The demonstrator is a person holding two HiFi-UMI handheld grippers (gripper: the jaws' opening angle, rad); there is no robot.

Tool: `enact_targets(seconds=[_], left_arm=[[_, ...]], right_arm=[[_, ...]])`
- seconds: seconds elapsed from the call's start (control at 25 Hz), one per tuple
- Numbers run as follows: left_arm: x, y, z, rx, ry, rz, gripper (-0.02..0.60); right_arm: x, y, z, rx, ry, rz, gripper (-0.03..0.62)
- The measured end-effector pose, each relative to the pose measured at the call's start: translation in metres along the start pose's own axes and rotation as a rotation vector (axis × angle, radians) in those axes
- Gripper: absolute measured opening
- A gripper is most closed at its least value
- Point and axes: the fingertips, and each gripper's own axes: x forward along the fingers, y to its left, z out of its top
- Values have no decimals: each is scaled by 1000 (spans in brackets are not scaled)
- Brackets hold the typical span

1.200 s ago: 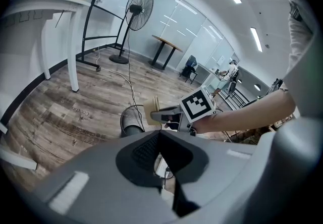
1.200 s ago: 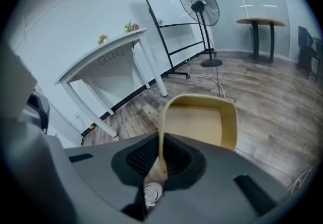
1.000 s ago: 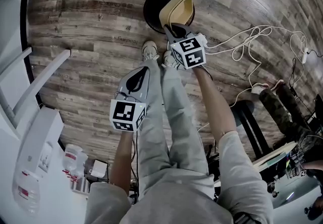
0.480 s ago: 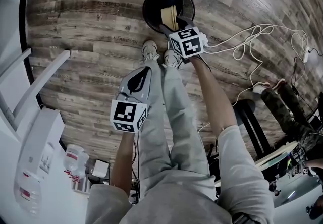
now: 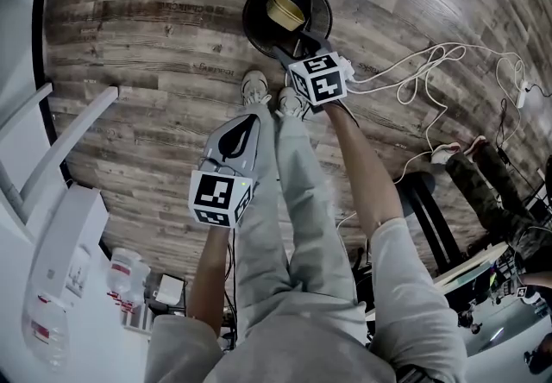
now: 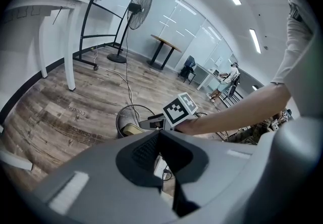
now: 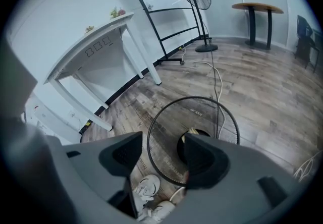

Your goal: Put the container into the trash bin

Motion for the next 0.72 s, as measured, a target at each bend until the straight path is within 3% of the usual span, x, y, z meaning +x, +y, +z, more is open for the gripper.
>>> enact_targets(seconds=[0.48, 0.72], left_arm=[[-1, 1, 4, 13, -7, 3, 11], [0, -2, 11, 26, -12, 3, 11]], right_arm=[[-29, 6, 12, 3, -77, -38, 225], [-62, 13, 22, 26, -164, -61, 153]])
